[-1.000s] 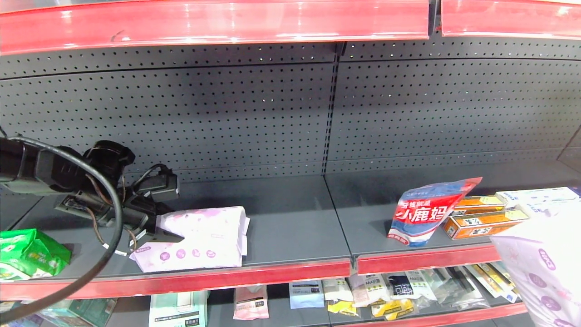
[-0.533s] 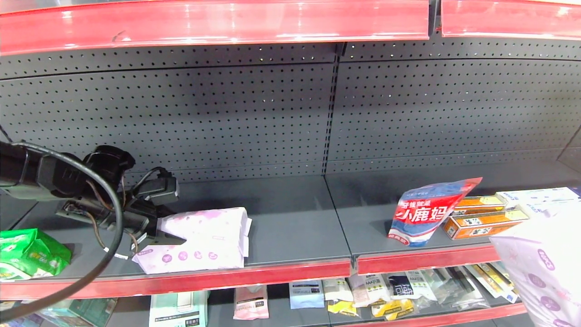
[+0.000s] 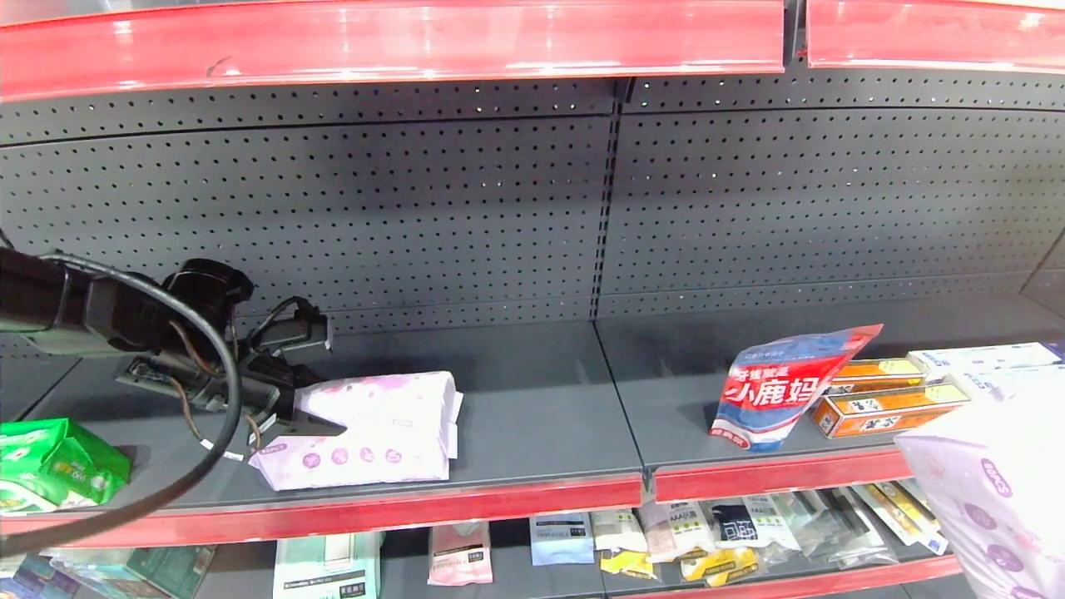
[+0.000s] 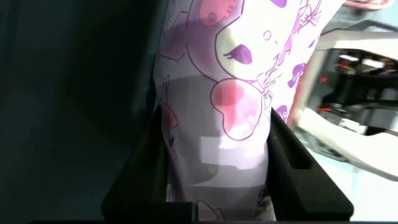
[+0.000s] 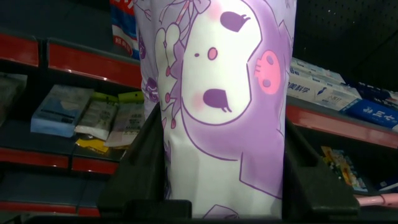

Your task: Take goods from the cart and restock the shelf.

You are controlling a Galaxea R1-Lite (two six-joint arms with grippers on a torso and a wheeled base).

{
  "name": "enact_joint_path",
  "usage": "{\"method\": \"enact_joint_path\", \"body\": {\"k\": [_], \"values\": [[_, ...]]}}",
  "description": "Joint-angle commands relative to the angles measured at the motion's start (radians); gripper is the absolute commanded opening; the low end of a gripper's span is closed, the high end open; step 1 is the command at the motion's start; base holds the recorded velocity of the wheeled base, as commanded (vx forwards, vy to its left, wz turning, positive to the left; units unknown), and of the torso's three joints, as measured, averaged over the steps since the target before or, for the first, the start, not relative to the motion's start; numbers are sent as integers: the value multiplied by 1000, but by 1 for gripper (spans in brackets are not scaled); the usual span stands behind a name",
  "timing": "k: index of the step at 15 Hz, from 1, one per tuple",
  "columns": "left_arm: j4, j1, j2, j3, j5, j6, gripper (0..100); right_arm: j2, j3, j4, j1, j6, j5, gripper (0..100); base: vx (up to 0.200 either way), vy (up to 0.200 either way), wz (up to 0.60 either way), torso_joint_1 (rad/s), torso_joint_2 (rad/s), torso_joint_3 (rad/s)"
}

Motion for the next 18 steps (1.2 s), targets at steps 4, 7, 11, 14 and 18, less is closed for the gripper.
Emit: {"method": "enact_joint_path", "body": {"k": [4,7,11,14,18], "values": [[0,5,30,-1,-1,2,0,3,-1,0,0,-1,0,0,0,0,0,0,0,0],[0,5,22,28,-7,22,0,6,0,0,0,0,0,0,0,0,0,0,0,0],[0,9,21,35,1,25,0,8,-1,0,0,-1,0,0,0,0,0,0,0,0],[-1,9,21,33,1,26,0,8,0,0,0,-1,0,0,0,0,0,0,0,0],[-6,7,19,39,1,22,0,8,0,0,0,-1,0,0,0,0,0,0,0,0]]}}
